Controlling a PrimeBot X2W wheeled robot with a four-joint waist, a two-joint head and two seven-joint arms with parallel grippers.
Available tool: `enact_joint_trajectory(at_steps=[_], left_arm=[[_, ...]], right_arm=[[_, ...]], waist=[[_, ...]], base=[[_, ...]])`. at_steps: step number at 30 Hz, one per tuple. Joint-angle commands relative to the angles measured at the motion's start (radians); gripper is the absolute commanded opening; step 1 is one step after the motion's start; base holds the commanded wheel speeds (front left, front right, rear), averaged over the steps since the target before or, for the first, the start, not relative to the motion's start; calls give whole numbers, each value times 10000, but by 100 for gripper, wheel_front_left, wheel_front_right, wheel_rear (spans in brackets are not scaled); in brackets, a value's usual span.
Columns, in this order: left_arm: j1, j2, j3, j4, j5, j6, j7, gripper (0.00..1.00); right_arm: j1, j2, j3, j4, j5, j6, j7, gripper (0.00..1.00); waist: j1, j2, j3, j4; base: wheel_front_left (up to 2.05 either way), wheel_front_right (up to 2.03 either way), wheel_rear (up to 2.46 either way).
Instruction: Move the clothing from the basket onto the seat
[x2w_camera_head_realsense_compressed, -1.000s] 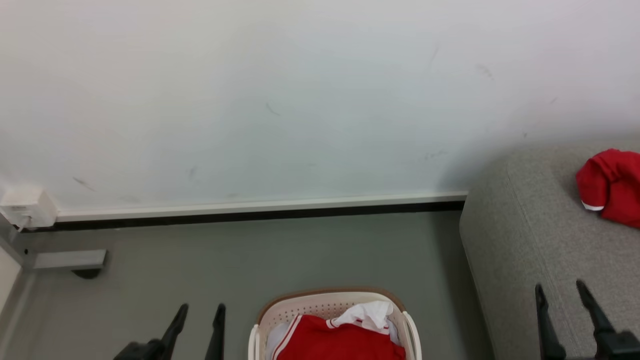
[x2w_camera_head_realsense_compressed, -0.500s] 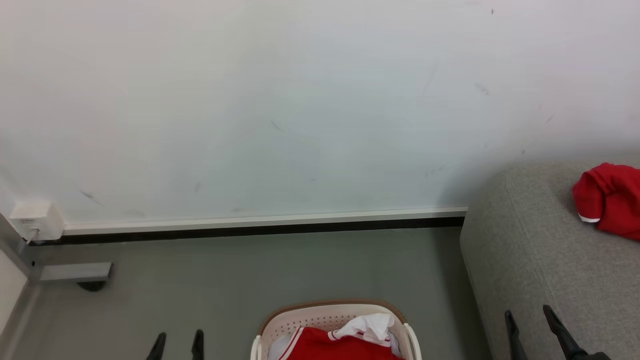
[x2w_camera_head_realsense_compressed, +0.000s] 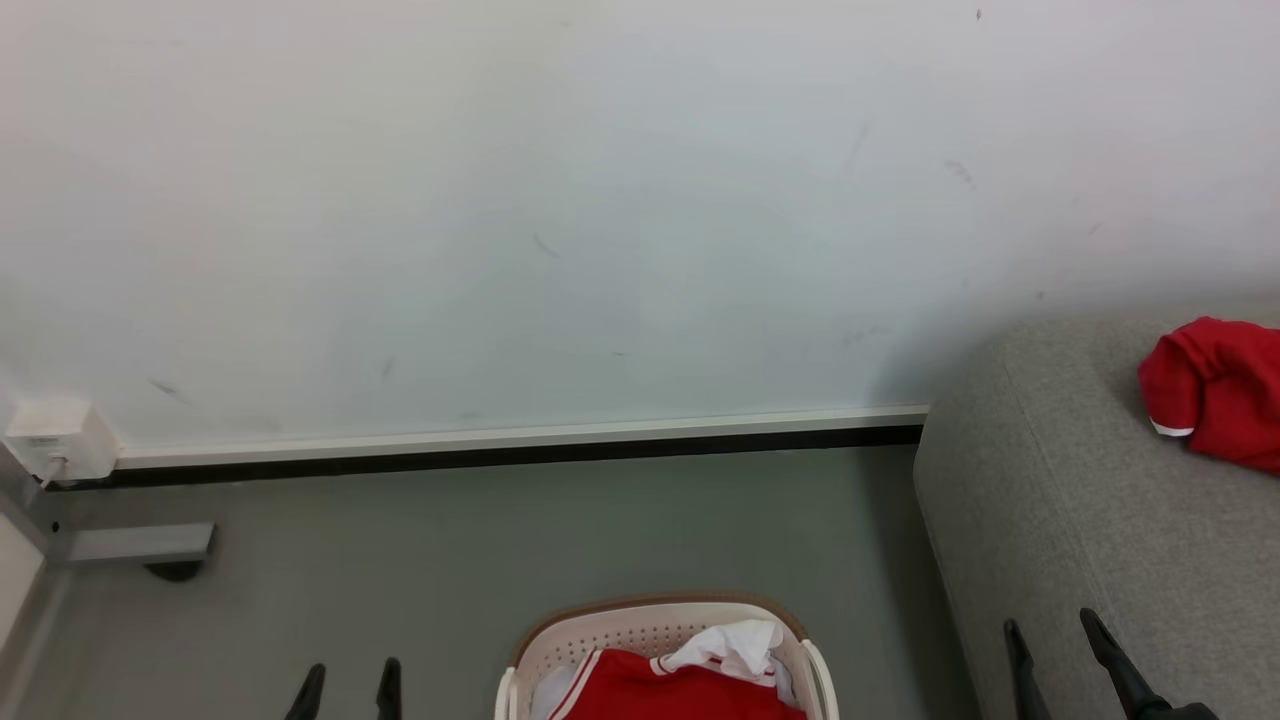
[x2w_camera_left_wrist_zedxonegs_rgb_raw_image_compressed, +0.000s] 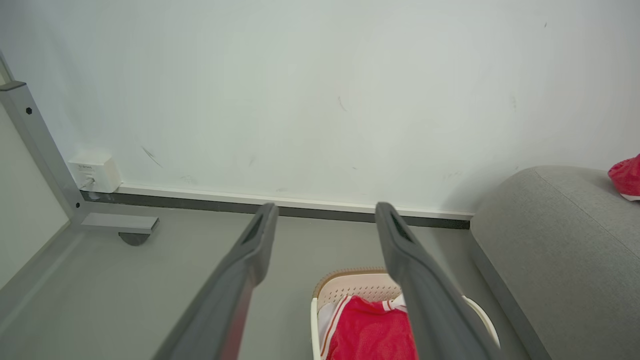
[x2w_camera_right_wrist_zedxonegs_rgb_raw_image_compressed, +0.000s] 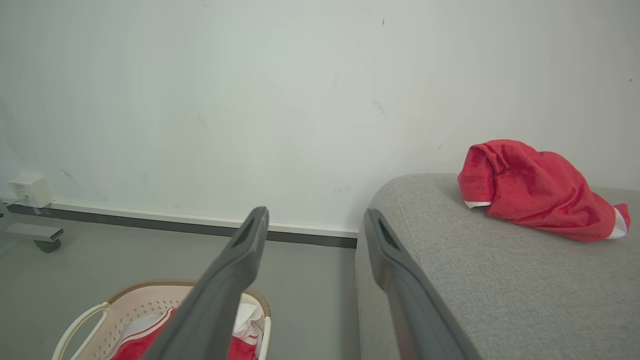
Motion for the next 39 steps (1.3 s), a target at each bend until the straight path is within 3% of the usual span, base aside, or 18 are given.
enact_joint_trajectory(at_steps=[1, 9, 14, 19, 29, 39], left_arm=[[-40, -12, 63, 26, 176, -46, -5, 100], [-335, -80, -126, 69, 366, -178, -5, 100], [-999, 8, -895, 621, 576, -282, -5, 100], [-2282, 447, -2485, 1870, 740, -328, 560, 100], [-4939, 1845, -6199, 3851, -633, -316, 2256, 100], [-7088, 2738, -9013, 5210, -2004, -316, 3254, 100]], right_arm=[[-2, -15, -6, -49, 84, -25, 5, 100], [-243, -15, 100, -117, 82, -25, 5, 100], [-479, -15, 131, -262, 77, -25, 5, 100], [-1006, -14, 230, -511, 117, -25, 5, 100], [-2165, -10, 515, -1149, 641, -25, 5, 100], [-3073, -6, 579, -1761, 1055, -25, 7, 100]], waist=[[0, 0, 17, -26], [0, 0, 284, -347], [0, 0, 718, -672], [0, 0, 1566, -1146], [0, 0, 3754, -2274], [0, 0, 5850, -2647]], base=[[0, 0, 0], [0, 0, 0], [0, 0, 0], [0, 0, 0], [0, 0, 0], [0, 0, 0]])
